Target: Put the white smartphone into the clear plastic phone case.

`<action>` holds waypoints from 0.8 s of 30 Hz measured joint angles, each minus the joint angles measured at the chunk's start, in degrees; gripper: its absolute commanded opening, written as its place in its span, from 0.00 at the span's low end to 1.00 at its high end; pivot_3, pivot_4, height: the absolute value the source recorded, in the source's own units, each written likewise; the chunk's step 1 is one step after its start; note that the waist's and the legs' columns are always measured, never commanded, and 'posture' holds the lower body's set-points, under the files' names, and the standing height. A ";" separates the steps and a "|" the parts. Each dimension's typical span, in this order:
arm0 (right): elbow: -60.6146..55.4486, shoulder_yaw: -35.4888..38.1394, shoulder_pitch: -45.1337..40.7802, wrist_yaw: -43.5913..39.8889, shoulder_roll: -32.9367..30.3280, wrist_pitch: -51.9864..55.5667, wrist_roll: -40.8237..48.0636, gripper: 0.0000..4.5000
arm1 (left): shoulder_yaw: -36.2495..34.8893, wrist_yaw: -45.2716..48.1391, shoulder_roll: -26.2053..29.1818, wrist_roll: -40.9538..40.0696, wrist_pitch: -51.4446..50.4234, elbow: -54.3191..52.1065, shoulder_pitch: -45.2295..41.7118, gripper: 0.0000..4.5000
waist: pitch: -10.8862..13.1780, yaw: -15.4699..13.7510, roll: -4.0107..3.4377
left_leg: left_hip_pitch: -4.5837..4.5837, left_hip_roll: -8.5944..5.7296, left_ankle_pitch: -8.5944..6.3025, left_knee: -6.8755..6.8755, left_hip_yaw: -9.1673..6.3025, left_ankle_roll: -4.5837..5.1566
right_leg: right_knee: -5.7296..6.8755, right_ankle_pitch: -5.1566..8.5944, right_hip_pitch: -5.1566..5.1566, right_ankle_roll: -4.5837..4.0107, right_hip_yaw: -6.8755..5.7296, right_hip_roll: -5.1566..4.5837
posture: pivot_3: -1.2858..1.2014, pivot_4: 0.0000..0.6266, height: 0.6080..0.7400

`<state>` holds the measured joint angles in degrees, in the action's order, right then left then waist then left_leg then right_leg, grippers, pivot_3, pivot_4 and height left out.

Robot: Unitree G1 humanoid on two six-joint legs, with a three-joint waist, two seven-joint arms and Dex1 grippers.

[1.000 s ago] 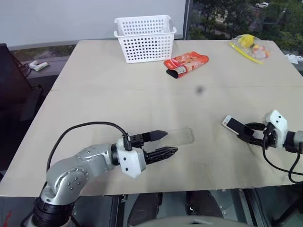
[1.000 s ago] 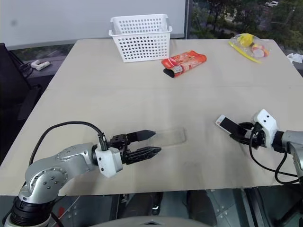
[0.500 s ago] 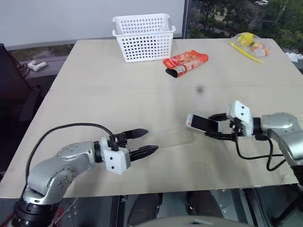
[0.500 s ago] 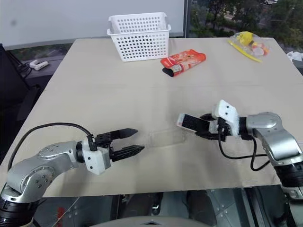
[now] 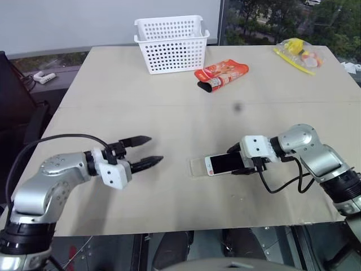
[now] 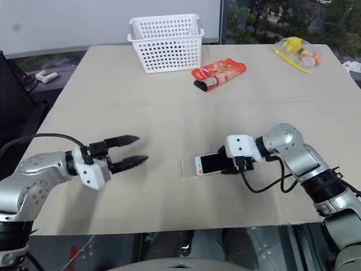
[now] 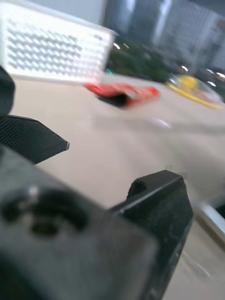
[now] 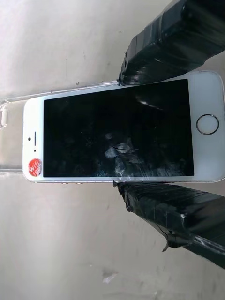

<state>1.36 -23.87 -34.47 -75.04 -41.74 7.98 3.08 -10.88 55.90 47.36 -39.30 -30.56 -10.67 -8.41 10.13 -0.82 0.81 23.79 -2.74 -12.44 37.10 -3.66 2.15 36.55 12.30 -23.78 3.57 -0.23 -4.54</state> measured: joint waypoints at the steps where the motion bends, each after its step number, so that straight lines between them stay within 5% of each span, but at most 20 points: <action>1: 0.43 -0.08 -0.33 -0.18 0.31 -0.21 -0.40 0.61 | 0.99 -0.92 -2.06 0.74 -0.03 0.38 -1.68 1.00 | 0.00 -0.02 0.01 | 0.00 -0.03 0.00 0.01 0.00 0.00 | -0.01 -0.03 0.02 0.05 0.01 -0.02 | 0.52 0.24 1.00; 8: 1.99 -0.98 -2.86 -0.80 2.42 0.59 -2.73 0.61 | 13.96 -2.54 -11.80 5.23 -0.47 -0.55 -8.08 1.00 | 0.00 0.29 0.08 | -0.05 -0.04 0.02 0.03 -0.03 -0.03 | 0.16 -0.06 -0.01 0.06 0.03 0.01 | 0.52 0.24 1.00; 24: -0.70 -1.60 -3.55 -2.14 2.62 5.52 -5.49 0.61 | 20.73 -3.50 -19.31 15.05 1.31 7.55 -11.76 1.00 | -0.01 0.24 0.09 | -0.07 -0.06 0.02 0.09 -0.05 -0.02 | 0.19 -0.06 0.02 0.06 0.03 0.03 | 0.52 0.24 1.00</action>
<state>0.66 -25.47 -38.02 -77.17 -39.13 13.50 -2.41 9.85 52.40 28.05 -24.26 -29.25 -3.11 -20.17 10.13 -0.58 0.90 23.73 -2.79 -12.42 37.19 -3.71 2.13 36.74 12.25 -23.76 3.63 -0.20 -4.51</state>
